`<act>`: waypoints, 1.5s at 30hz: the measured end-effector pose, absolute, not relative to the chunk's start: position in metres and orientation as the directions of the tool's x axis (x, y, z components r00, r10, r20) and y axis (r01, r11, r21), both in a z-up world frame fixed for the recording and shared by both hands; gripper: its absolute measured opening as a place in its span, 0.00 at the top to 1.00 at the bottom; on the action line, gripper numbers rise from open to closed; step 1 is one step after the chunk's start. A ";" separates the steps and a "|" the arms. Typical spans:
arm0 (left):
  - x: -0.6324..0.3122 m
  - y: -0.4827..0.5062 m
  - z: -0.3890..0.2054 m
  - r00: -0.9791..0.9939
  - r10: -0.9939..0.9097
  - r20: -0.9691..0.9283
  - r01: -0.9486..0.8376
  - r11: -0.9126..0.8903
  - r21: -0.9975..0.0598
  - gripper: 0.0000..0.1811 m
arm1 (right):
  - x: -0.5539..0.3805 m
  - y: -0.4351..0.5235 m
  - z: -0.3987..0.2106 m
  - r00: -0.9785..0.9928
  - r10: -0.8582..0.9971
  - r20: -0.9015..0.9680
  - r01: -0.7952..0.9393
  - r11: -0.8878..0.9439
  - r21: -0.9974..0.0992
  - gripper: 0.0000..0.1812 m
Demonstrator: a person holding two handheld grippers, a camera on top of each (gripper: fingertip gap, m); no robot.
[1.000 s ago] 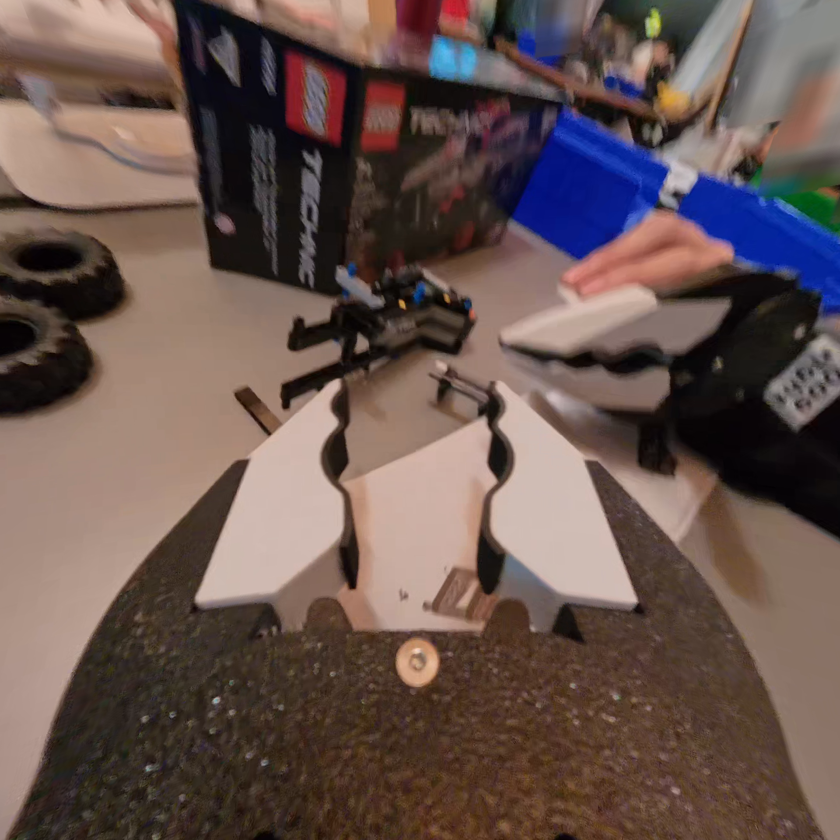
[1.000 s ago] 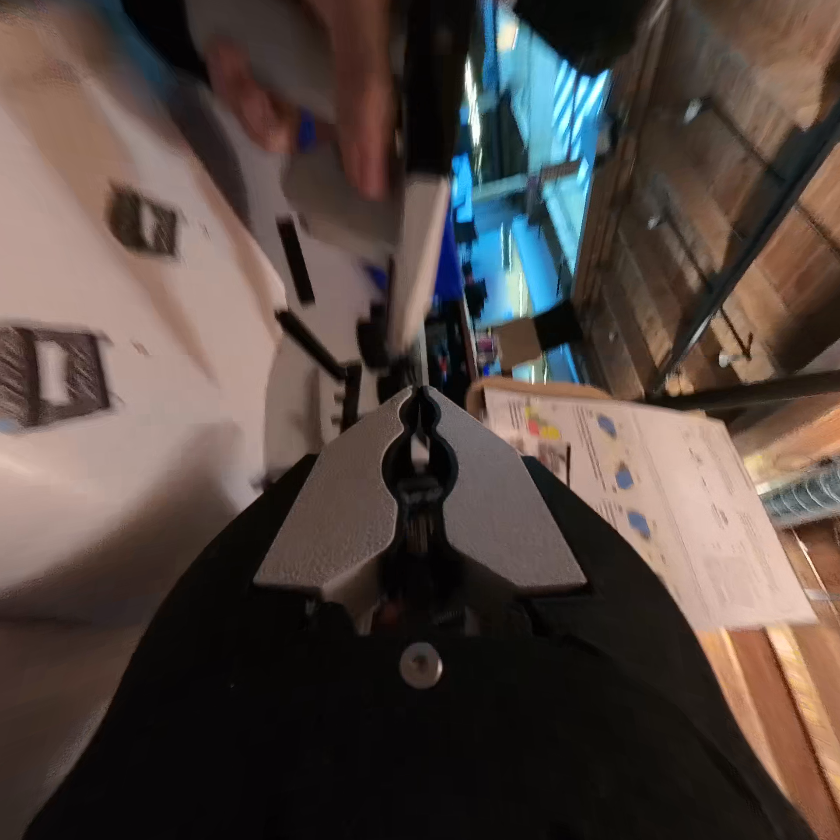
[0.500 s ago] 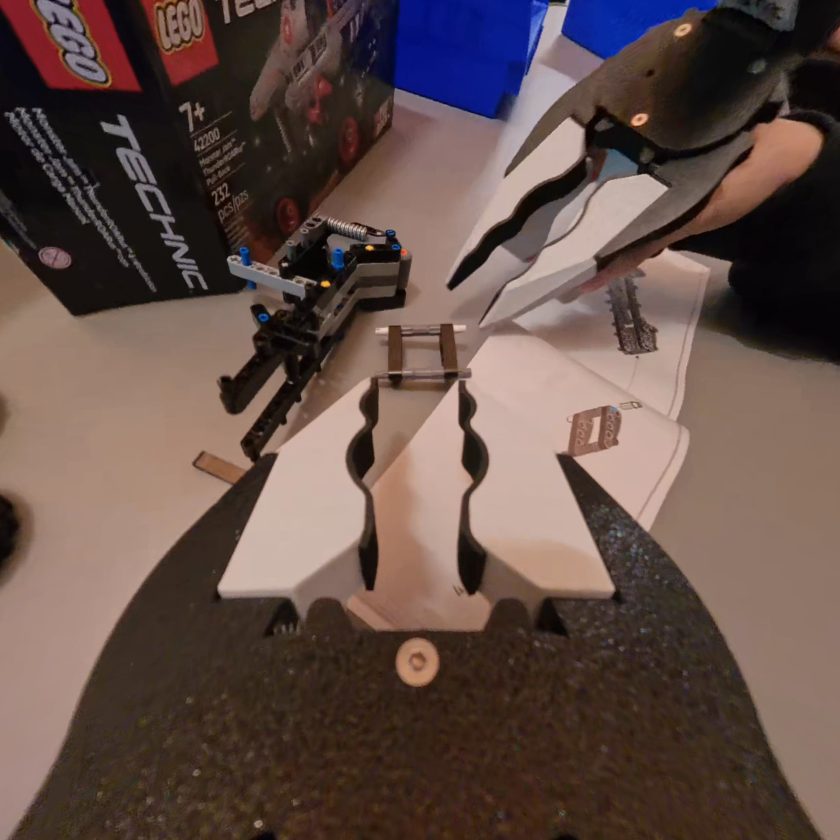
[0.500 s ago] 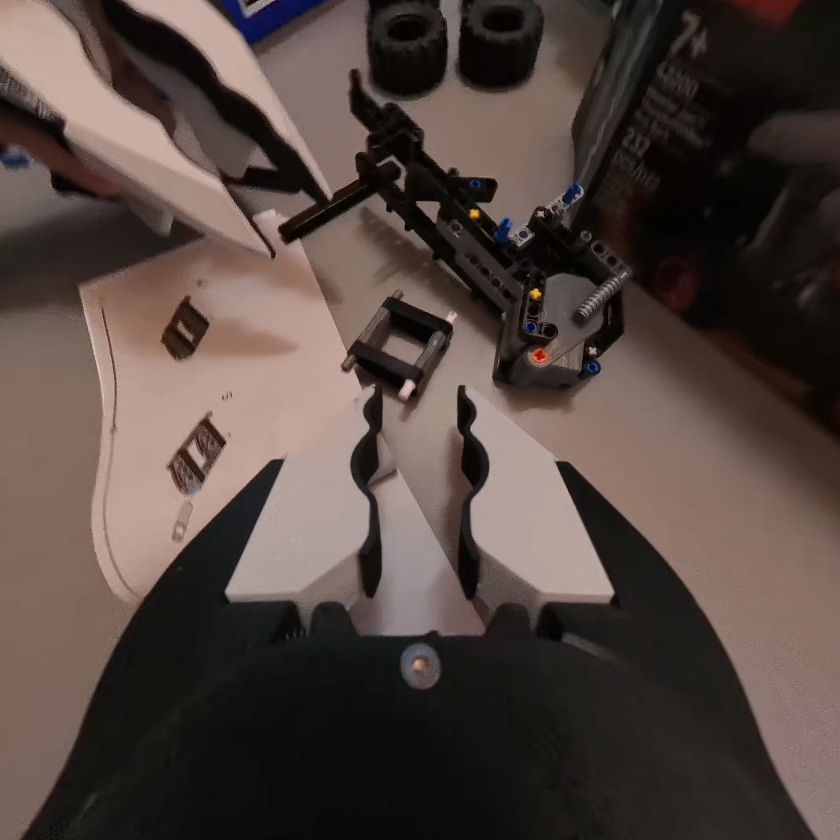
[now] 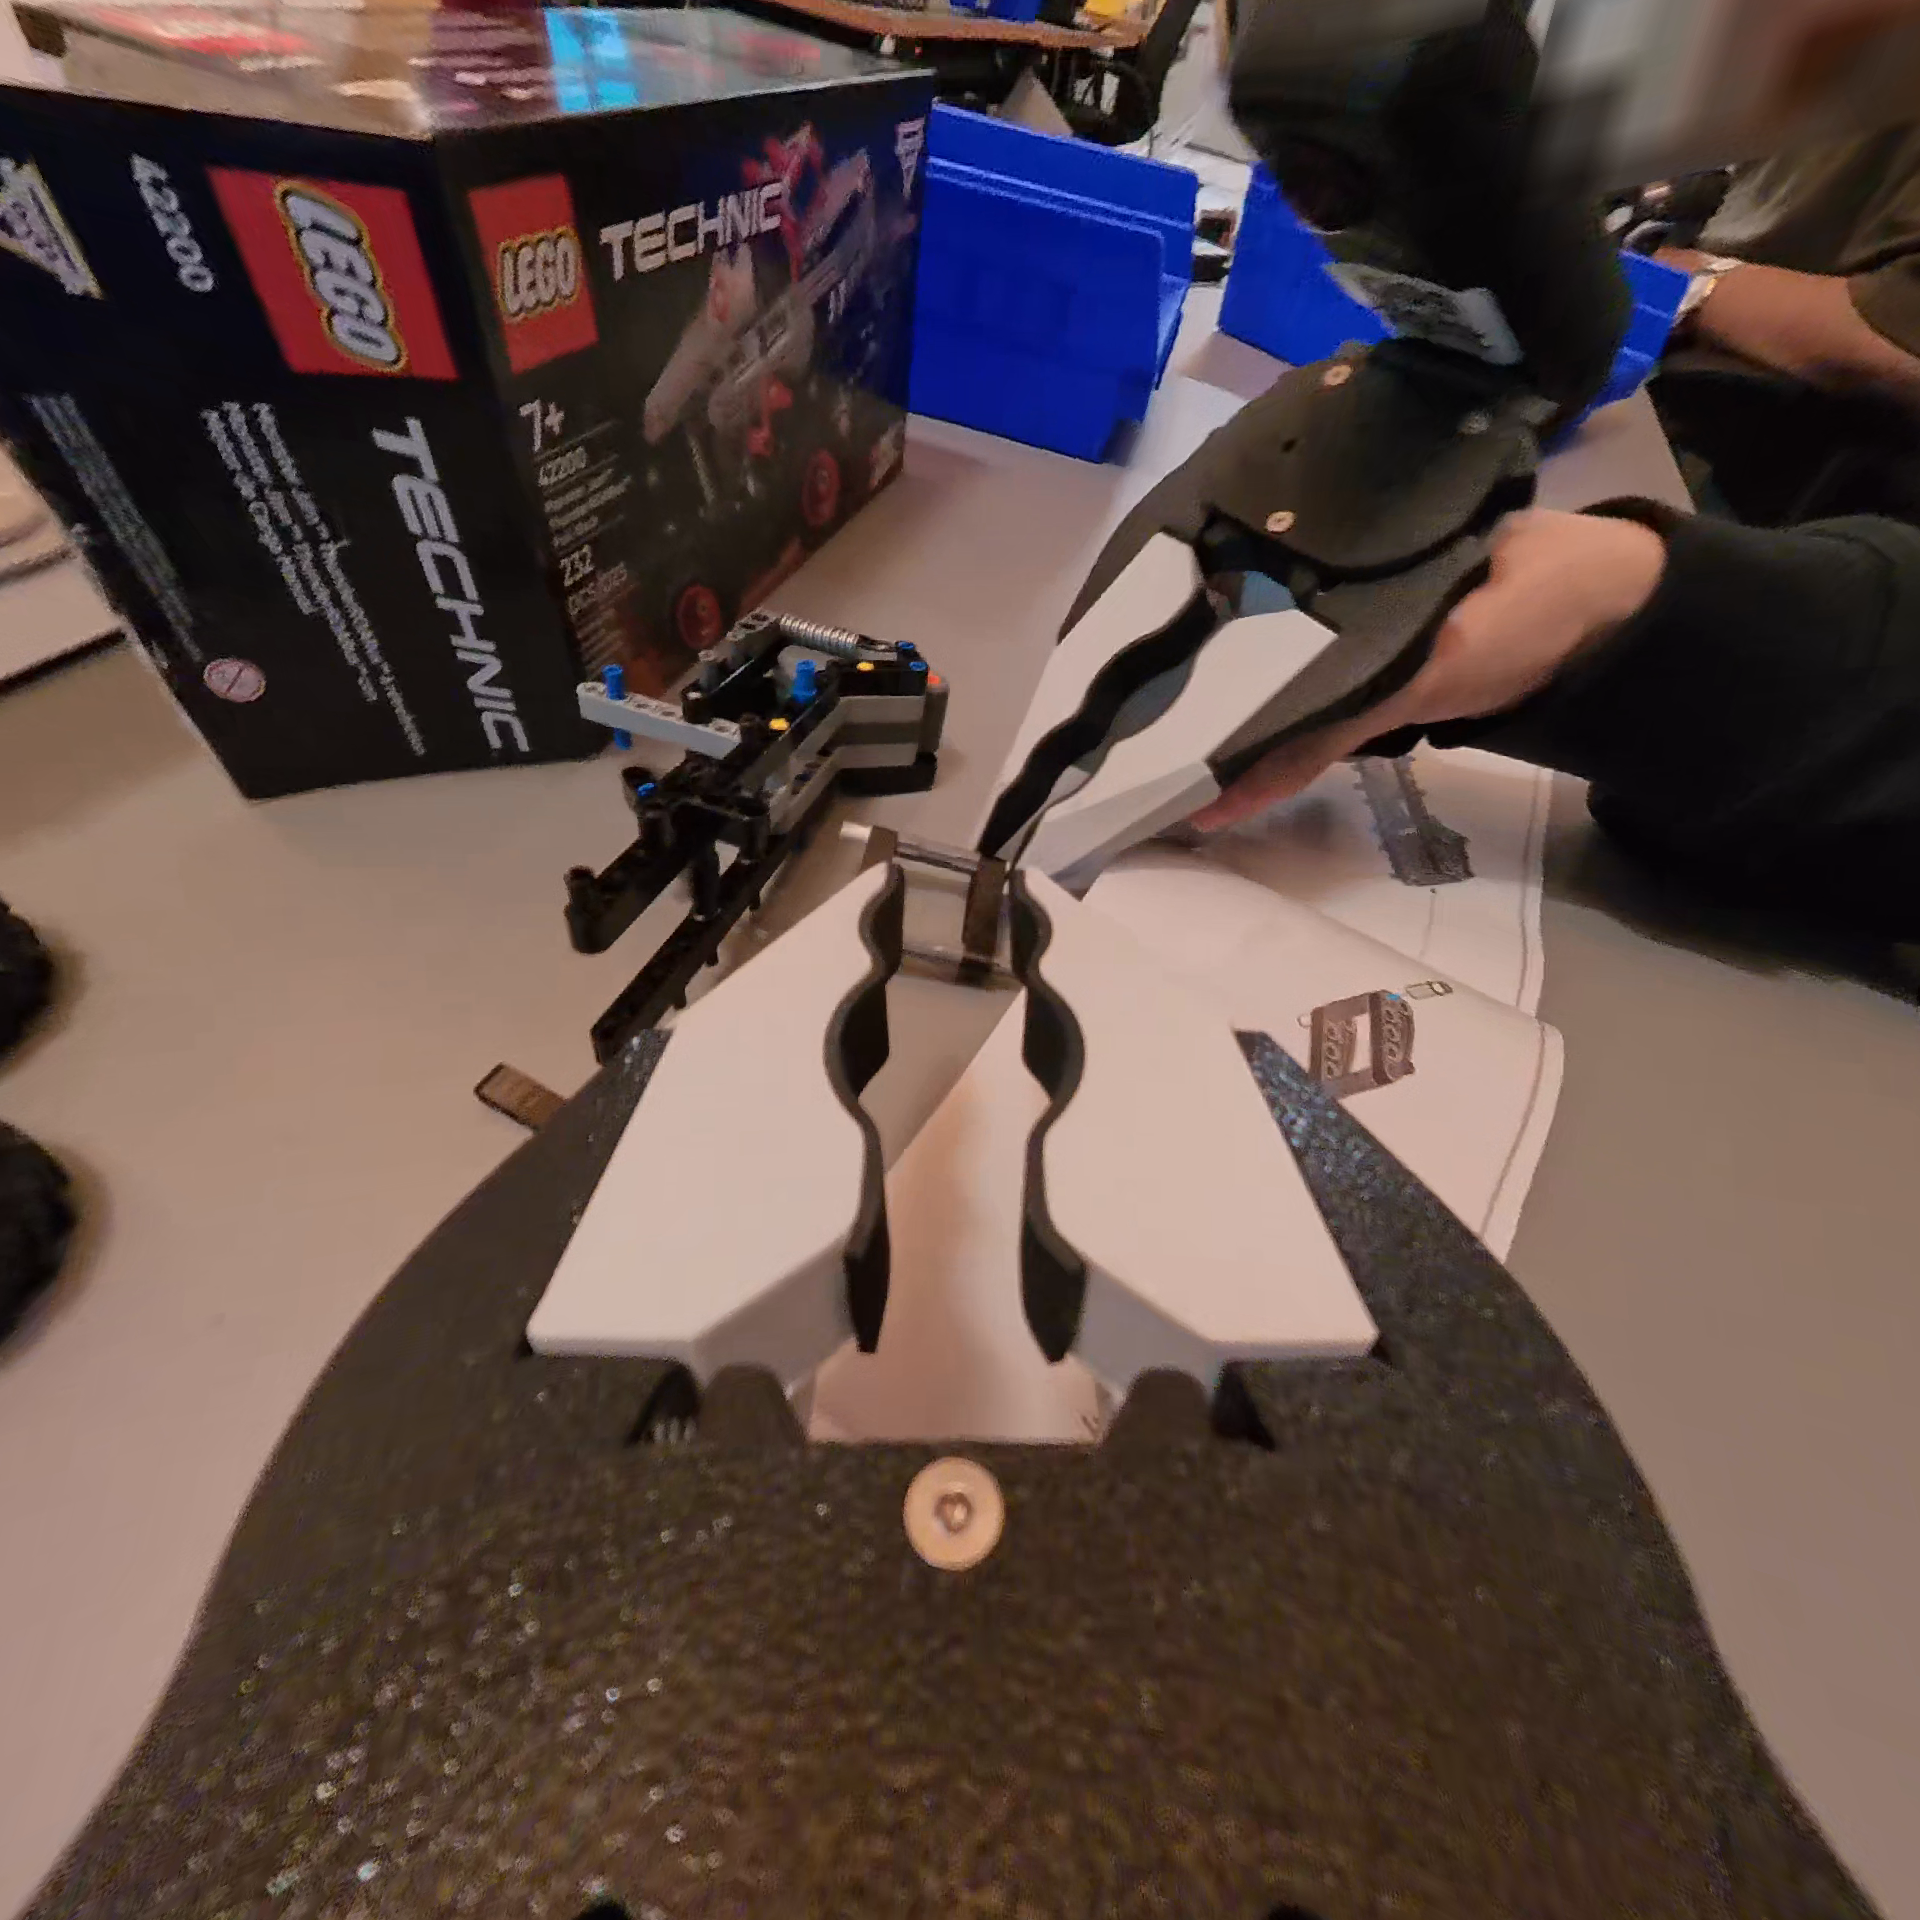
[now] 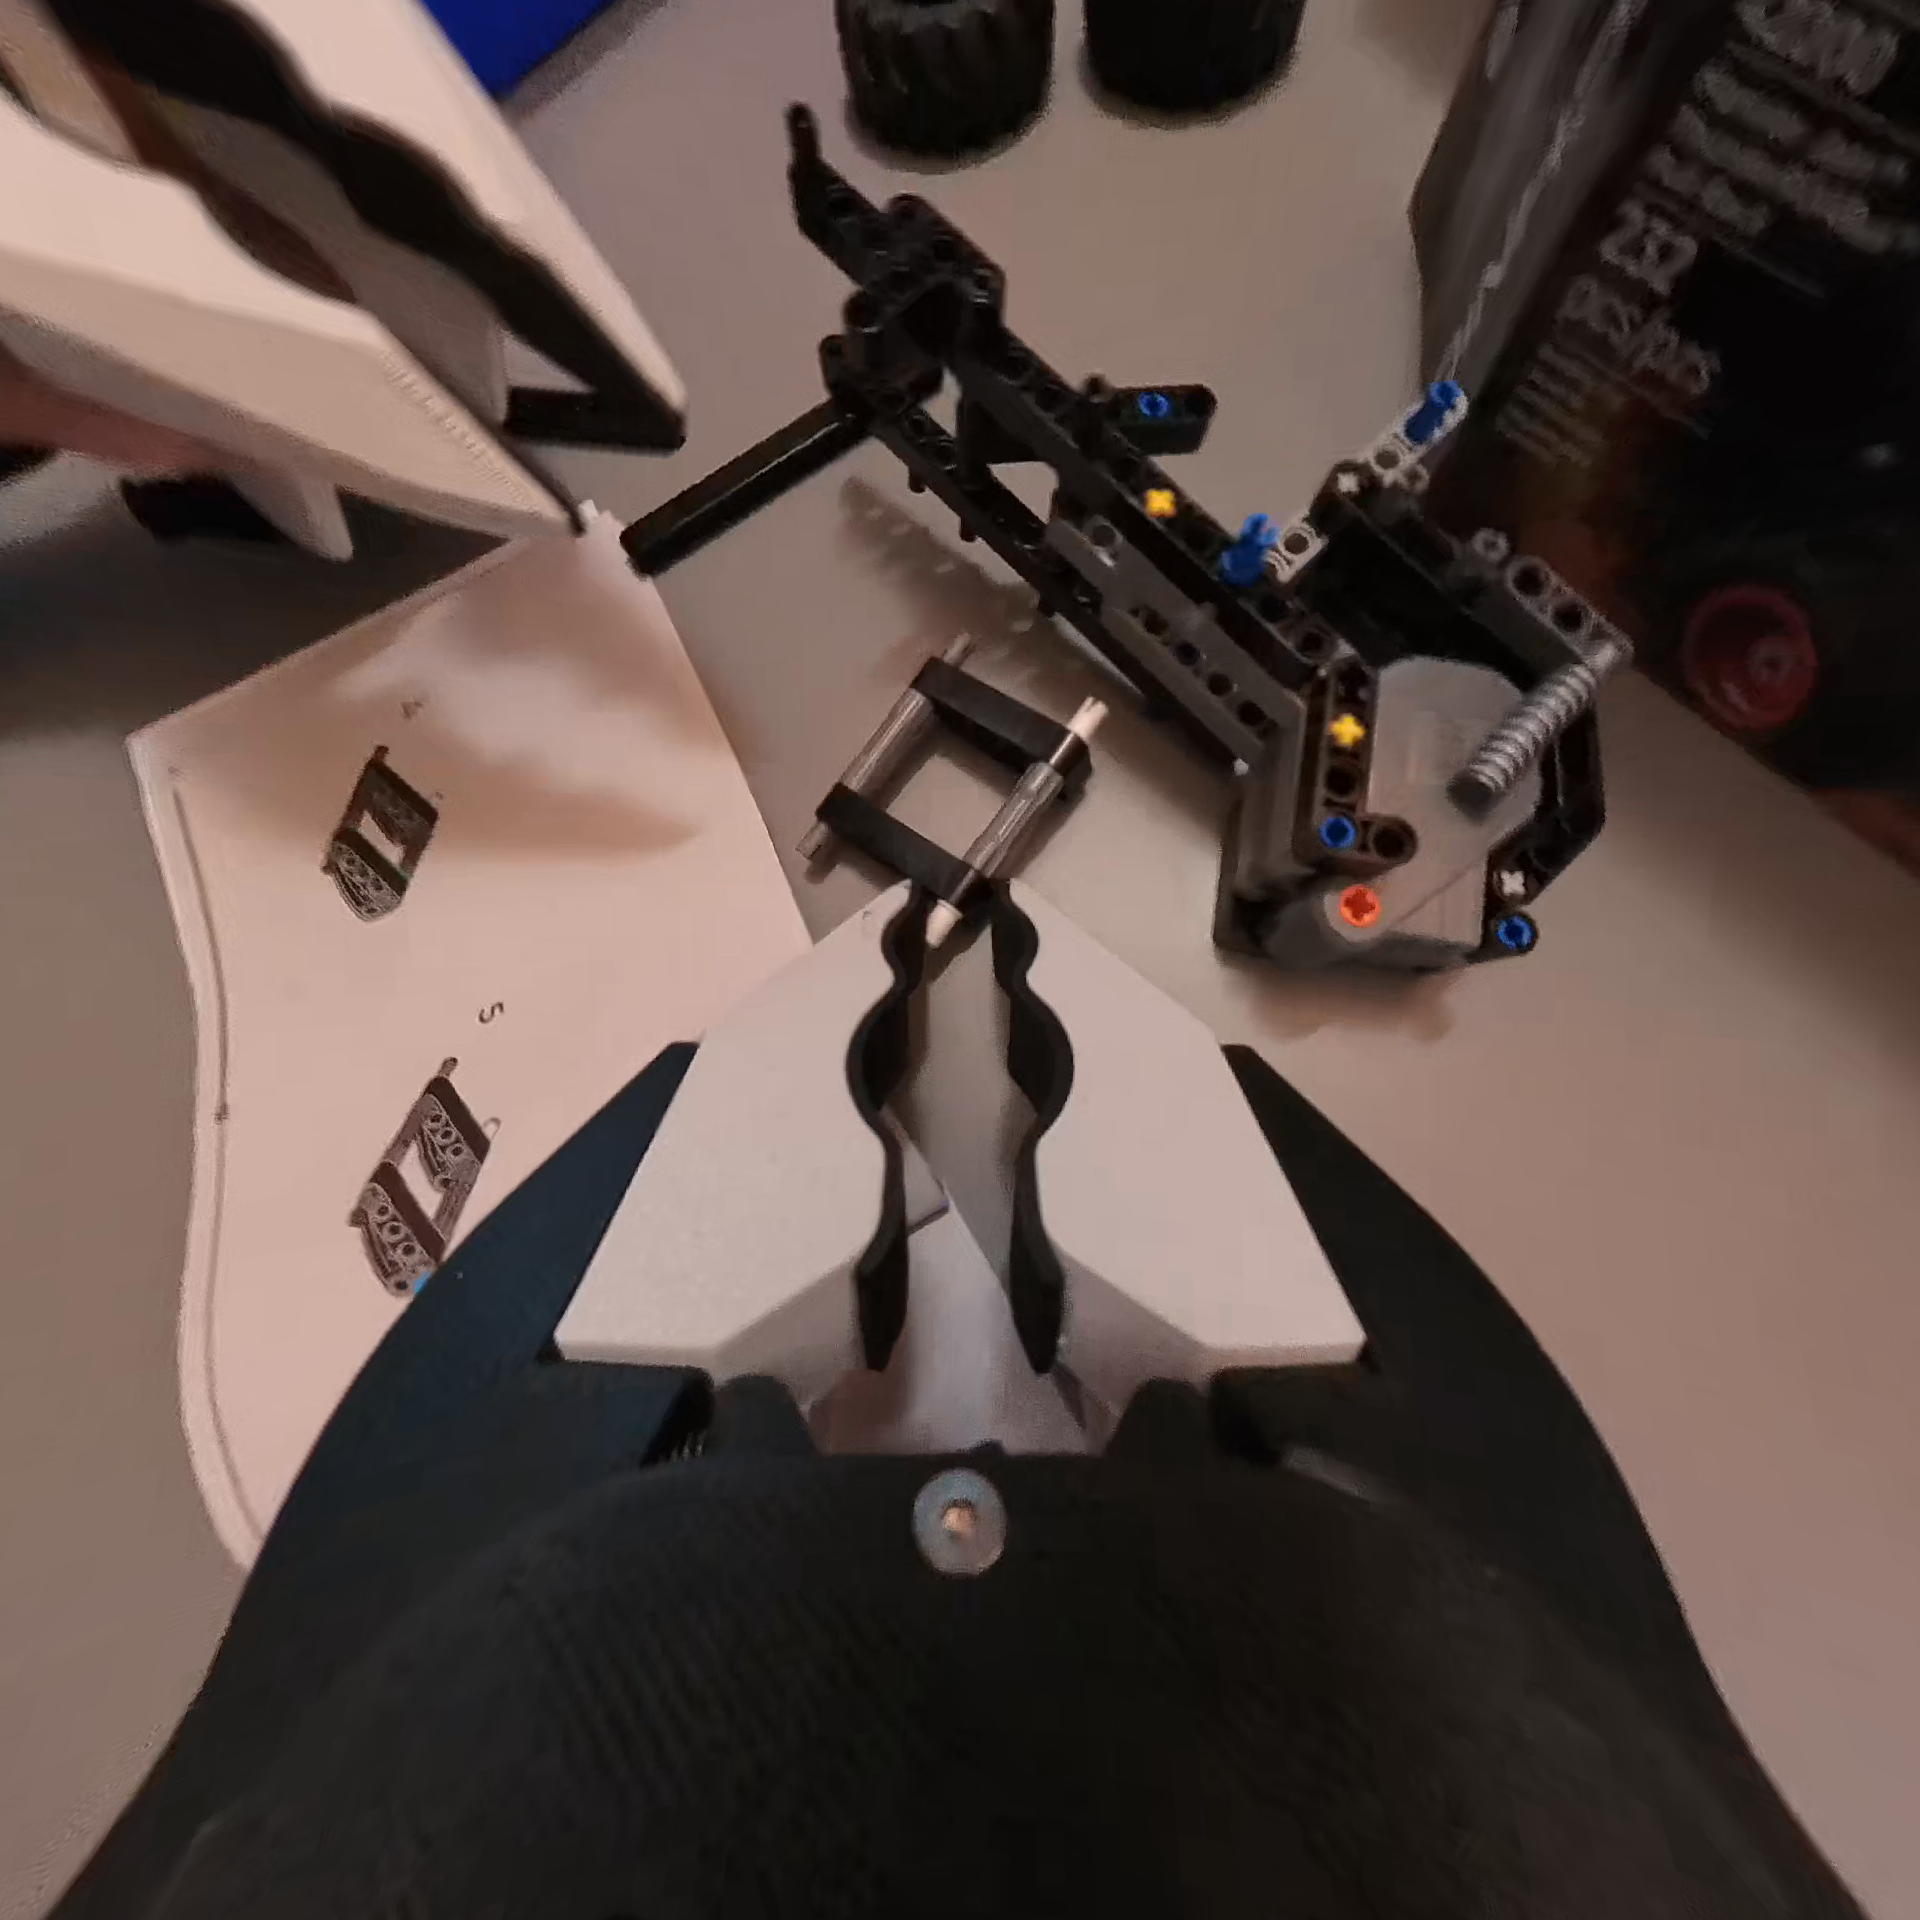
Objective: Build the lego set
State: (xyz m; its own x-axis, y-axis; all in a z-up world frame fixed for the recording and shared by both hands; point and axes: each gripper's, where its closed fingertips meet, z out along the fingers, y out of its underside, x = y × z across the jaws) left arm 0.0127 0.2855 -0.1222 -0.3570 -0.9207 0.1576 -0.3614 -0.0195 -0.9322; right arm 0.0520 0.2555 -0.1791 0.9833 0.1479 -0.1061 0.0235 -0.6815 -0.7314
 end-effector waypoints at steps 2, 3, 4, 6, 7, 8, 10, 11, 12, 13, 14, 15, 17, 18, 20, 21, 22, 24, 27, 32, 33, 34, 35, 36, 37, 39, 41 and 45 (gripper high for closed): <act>0.011 0.284 -0.121 -0.360 -0.919 0.162 -0.361 -0.023 -0.932 0.90 | 0.050 0.256 -0.178 0.981 0.192 -0.007 0.124 -0.666 -0.736 0.95; 0.011 0.284 -0.120 -0.362 -0.918 0.163 -0.361 -0.024 -0.932 0.90 | 0.050 0.256 -0.177 0.979 0.201 0.047 0.170 -0.658 -0.733 0.95; 0.010 0.283 -0.121 -0.361 -0.918 0.166 -0.365 -0.025 -0.931 0.89 | 0.049 0.258 -0.174 0.967 0.228 0.117 0.239 -0.637 -0.733 0.95; 0.010 0.286 -0.123 -0.347 -0.925 0.155 -0.379 -0.013 -0.925 0.85 | 0.046 0.261 -0.160 0.889 0.288 0.356 0.458 -0.534 -0.711 0.95; 0.010 0.290 -0.125 -0.331 -0.934 0.132 -0.382 0.005 -0.924 0.84 | 0.043 0.263 -0.149 0.806 0.307 0.506 0.591 -0.460 -0.662 0.95; 0.010 0.294 -0.126 -0.318 -0.943 0.098 -0.383 0.033 -0.923 0.81 | 0.036 0.264 -0.140 0.682 0.324 0.656 0.729 -0.370 -0.575 0.95; 0.006 0.297 -0.128 -0.333 -0.943 0.011 -0.376 0.122 -0.919 0.71 | 0.035 0.266 -0.110 0.362 0.179 0.915 0.918 -0.240 -0.316 0.95; 0.003 0.294 -0.126 -0.367 -0.929 -0.046 -0.352 0.184 -0.918 0.72 | 0.032 0.265 -0.102 0.198 0.124 0.972 0.962 -0.212 -0.169 0.95; 0.000 0.291 -0.123 -0.394 -0.912 -0.114 -0.315 0.251 -0.915 0.75 | 0.028 0.264 -0.101 0.055 0.105 0.993 0.981 -0.189 -0.034 0.96; -0.001 0.289 -0.120 -0.398 -0.897 -0.190 -0.275 0.315 -0.908 0.76 | 0.023 0.264 -0.100 -0.052 0.080 0.995 0.983 -0.172 0.065 0.95; -0.001 0.288 -0.116 -0.392 -0.883 -0.259 -0.241 0.370 -0.897 0.77 | 0.017 0.263 -0.100 -0.121 0.060 0.991 0.980 -0.152 0.129 0.96; -0.001 0.285 -0.114 -0.392 -0.866 -0.310 -0.214 0.414 -0.885 0.77 | 0.011 0.261 -0.099 -0.162 0.041 0.986 0.977 -0.131 0.166 0.96; 0.000 0.279 -0.113 -0.397 -0.838 -0.374 -0.180 0.470 -0.864 0.79 | 0.002 0.259 -0.095 -0.220 0.005 0.976 0.970 -0.109 0.219 0.96; 0.000 0.274 -0.113 -0.413 -0.823 -0.390 -0.159 0.487 -0.859 0.82 | -0.001 0.259 -0.095 -0.241 0.010 0.971 0.965 -0.101 0.240 0.96; -0.001 0.269 -0.112 -0.426 -0.796 -0.429 -0.121 0.521 -0.845 0.89 | -0.003 0.260 -0.099 -0.259 0.030 0.965 0.961 -0.088 0.261 0.97; 0.000 0.272 -0.113 -0.409 -0.788 -0.460 -0.114 0.544 -0.831 0.92 | -0.003 0.259 -0.098 -0.246 0.028 0.969 0.965 -0.084 0.248 0.97; 0.000 0.274 -0.114 -0.405 -0.777 -0.483 -0.101 0.562 -0.821 0.92 | -0.004 0.258 -0.097 -0.209 0.022 0.978 0.975 -0.067 0.210 0.97; 0.000 0.277 -0.112 -0.395 -0.776 -0.491 -0.051 0.553 -0.832 0.92 | -0.009 0.256 -0.097 -0.038 0.050 0.998 0.999 -0.009 0.038 0.94; -0.004 0.281 -0.083 -0.321 -0.819 -0.474 0.106 0.467 -0.878 0.93 | -0.013 0.250 -0.071 0.391 0.054 0.919 0.912 0.116 -0.394 0.83; -0.013 0.273 -0.050 -0.276 -0.853 -0.443 0.291 0.365 -0.884 0.92 | -0.006 0.252 -0.035 0.799 0.148 0.582 0.560 0.169 -0.811 0.78; -0.011 0.271 -0.049 -0.260 -0.854 -0.450 0.302 0.371 -0.878 0.92 | -0.010 0.254 -0.035 0.792 0.144 0.593 0.571 0.172 -0.803 0.78; -0.009 0.270 -0.051 -0.242 -0.852 -0.464 0.299 0.389 -0.871 0.93 | -0.014 0.255 -0.034 0.768 0.123 0.629 0.605 0.186 -0.774 0.79; -0.007 0.268 -0.054 -0.231 -0.844 -0.484 0.287 0.416 -0.863 0.93 | -0.015 0.255 -0.034 0.738 0.090 0.669 0.647 0.186 -0.739 0.83; -0.005 0.266 -0.056 -0.221 -0.835 -0.504 0.277 0.442 -0.853 0.93 | -0.014 0.256 -0.039 0.707 0.074 0.703 0.687 0.164 -0.708 0.84; -0.003 0.266 -0.058 -0.204 -0.829 -0.521 0.268 0.465 -0.844 0.93 | -0.014 0.257 -0.046 0.674 0.081 0.734 0.722 0.136 -0.678 0.84; -0.001 0.261 -0.062 -0.218 -0.816 -0.535 0.256 0.481 -0.838 0.93 | -0.007 0.256 -0.048 0.630 0.019 0.776 0.770 0.115 -0.628 0.88; 0.000 0.255 -0.065 -0.261 -0.820 -0.509 0.244 0.454 -0.857 0.93 | -0.006 0.254 -0.052 0.602 0.016 0.798 0.792 0.110 -0.600 0.91; -0.003 0.246 -0.078 -0.370 -0.794 -0.483 0.197 0.441 -0.875 0.90 | -0.005 0.252 -0.058 0.552 0.021 0.834 0.828 0.105 -0.551 0.91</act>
State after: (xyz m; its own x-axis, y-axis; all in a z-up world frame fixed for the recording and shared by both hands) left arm -0.0032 0.2460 -0.0781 -0.3696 -0.7936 -0.4833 0.1974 0.4412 -0.8754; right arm -0.0054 0.2525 -0.0578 0.5518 0.0210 0.8337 0.8281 0.1049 -0.5507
